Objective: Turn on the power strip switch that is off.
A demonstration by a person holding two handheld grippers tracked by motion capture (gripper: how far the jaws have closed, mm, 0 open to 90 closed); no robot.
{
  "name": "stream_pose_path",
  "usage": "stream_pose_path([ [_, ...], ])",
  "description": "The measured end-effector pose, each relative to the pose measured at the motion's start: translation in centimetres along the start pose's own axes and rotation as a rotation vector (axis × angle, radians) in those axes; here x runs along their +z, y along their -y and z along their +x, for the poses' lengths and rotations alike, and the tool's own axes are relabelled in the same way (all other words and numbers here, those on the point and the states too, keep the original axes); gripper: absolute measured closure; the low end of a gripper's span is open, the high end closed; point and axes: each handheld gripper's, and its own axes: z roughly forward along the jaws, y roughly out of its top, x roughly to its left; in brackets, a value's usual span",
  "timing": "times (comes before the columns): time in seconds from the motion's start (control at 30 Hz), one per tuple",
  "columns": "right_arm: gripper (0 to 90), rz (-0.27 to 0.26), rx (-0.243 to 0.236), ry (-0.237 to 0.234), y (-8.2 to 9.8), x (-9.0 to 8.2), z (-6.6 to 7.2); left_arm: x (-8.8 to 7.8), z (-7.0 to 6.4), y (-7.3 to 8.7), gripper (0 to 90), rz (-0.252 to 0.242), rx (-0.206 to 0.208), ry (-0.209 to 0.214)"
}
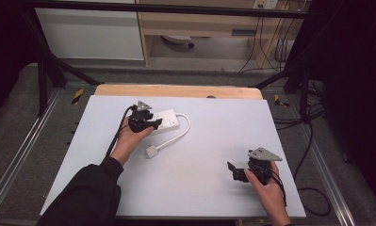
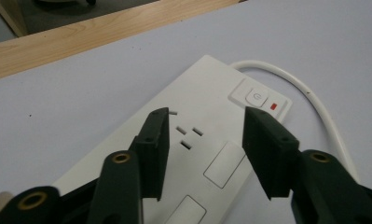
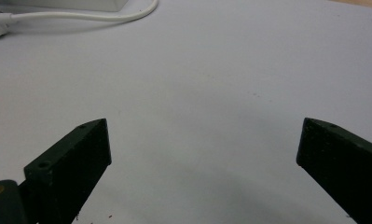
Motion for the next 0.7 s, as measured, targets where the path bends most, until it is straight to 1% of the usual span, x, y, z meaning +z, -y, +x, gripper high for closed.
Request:
stream_pose_path([
  [0.03, 3.4, 0.0, -0.001, 0.0, 0.0, -0.01, 0.0, -0.01, 0.1, -0.01, 55.3, -0.003, 0.002, 0.003],
  [0.1, 3.5, -0.002, -0.002, 0.0, 0.01, -0.02, -0.01, -0.04, 0.12, 0.01, 58.9, -0.004, -0.01, 0.023],
  [0.23, 3.5, 0.001, -0.002, -0.001, 0.02, 0.02, -0.02, -0.01, 0.07, 0.06, 65.7, 0.001, -0.004, 0.052],
  [0.33, 3.5, 0.003, -0.004, -0.002, 0.0, 0.03, 0.02, 0.03, 0.0, 0.08, 72.3, 0.0, -0.006, 0.067],
  [0.37, 3.5, 0.002, -0.003, -0.002, 0.01, 0.03, 0.02, 0.06, -0.06, 0.09, 76.5, -0.001, -0.004, 0.074],
  [0.4, 3.5, 0.002, 0.0, -0.002, 0.01, 0.02, 0.03, 0.09, -0.14, 0.09, 79.2, -0.001, 0.001, 0.075],
  [0.53, 3.5, 0.003, 0.006, -0.001, 0.03, 0.04, 0.01, 0.26, -0.55, 0.09, 84.0, 0.007, 0.022, 0.08],
  [0.63, 3.5, 0.003, 0.004, -0.001, 0.03, 0.05, 0.01, 0.42, -0.69, 0.13, 87.5, 0.011, 0.022, 0.089],
  [0.67, 3.5, 0.003, 0.001, -0.001, 0.03, 0.05, 0.0, 0.45, -0.72, 0.15, 89.7, 0.014, 0.025, 0.086],
  [0.7, 3.5, 0.002, 0.005, -0.001, 0.03, 0.04, 0.02, 0.5, -0.75, 0.18, 90.0, 0.017, 0.027, 0.086],
])
